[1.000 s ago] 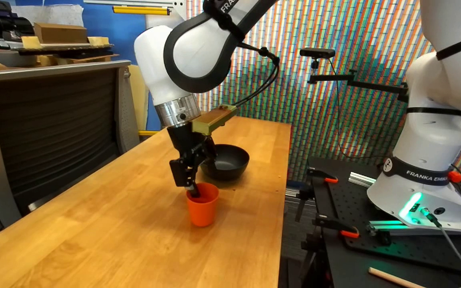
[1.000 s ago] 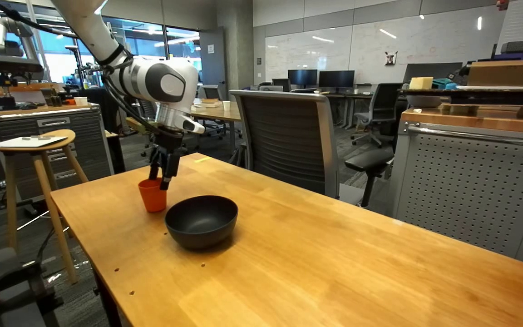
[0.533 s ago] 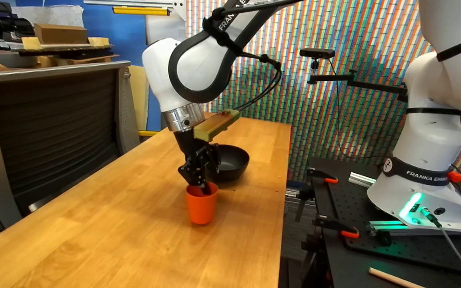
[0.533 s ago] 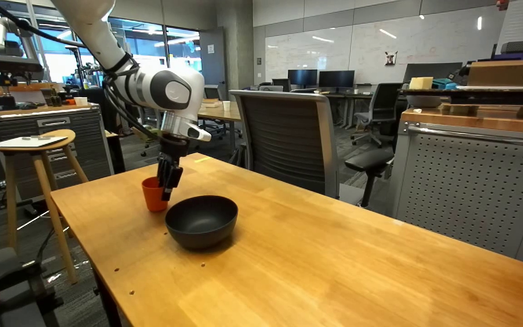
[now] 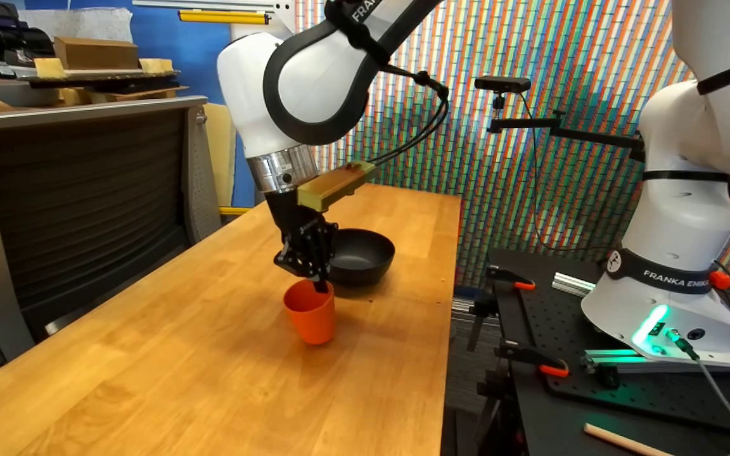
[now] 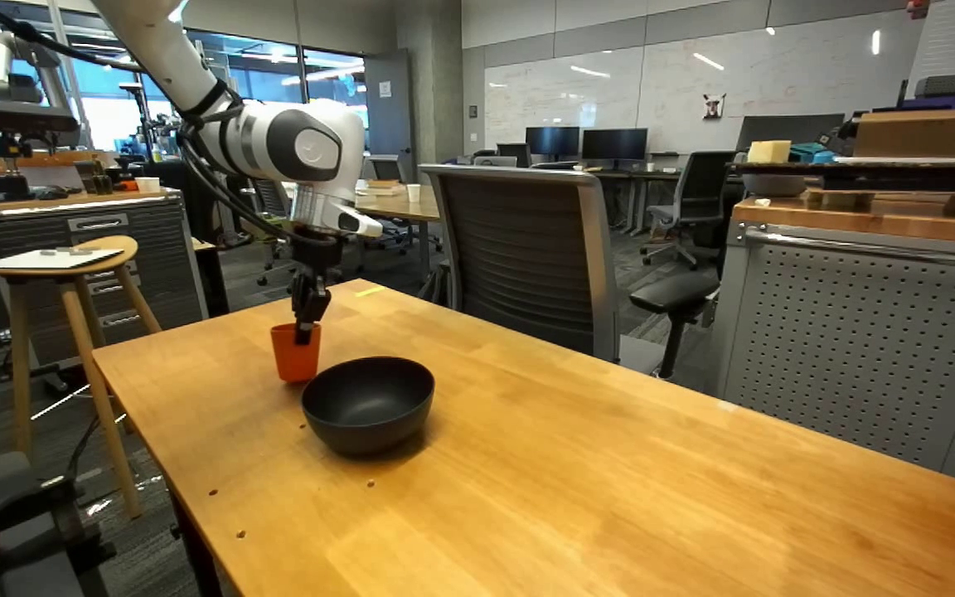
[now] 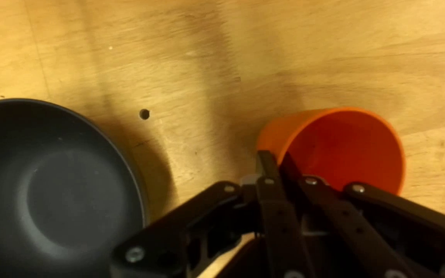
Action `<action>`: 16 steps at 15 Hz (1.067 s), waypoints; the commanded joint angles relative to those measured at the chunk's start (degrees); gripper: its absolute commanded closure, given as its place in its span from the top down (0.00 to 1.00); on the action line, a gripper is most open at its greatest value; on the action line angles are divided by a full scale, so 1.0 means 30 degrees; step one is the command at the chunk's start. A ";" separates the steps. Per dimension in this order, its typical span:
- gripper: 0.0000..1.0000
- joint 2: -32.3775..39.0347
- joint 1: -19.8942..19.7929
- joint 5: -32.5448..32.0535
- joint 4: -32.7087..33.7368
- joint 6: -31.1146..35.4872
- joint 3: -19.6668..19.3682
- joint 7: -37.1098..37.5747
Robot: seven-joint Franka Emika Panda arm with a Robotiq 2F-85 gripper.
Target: Place the cup in the bowl
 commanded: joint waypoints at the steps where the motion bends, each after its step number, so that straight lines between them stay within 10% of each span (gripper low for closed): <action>1: 0.00 -0.2325 0.0575 -0.0644 -0.1373 0.0709 -0.0480 0.1083; 10: 0.01 -0.9644 -0.0459 -0.6518 -0.5313 -0.0009 -0.1013 0.9209; 16: 0.01 -0.7783 -0.1738 -0.8059 -0.5580 0.0308 -0.0796 1.1785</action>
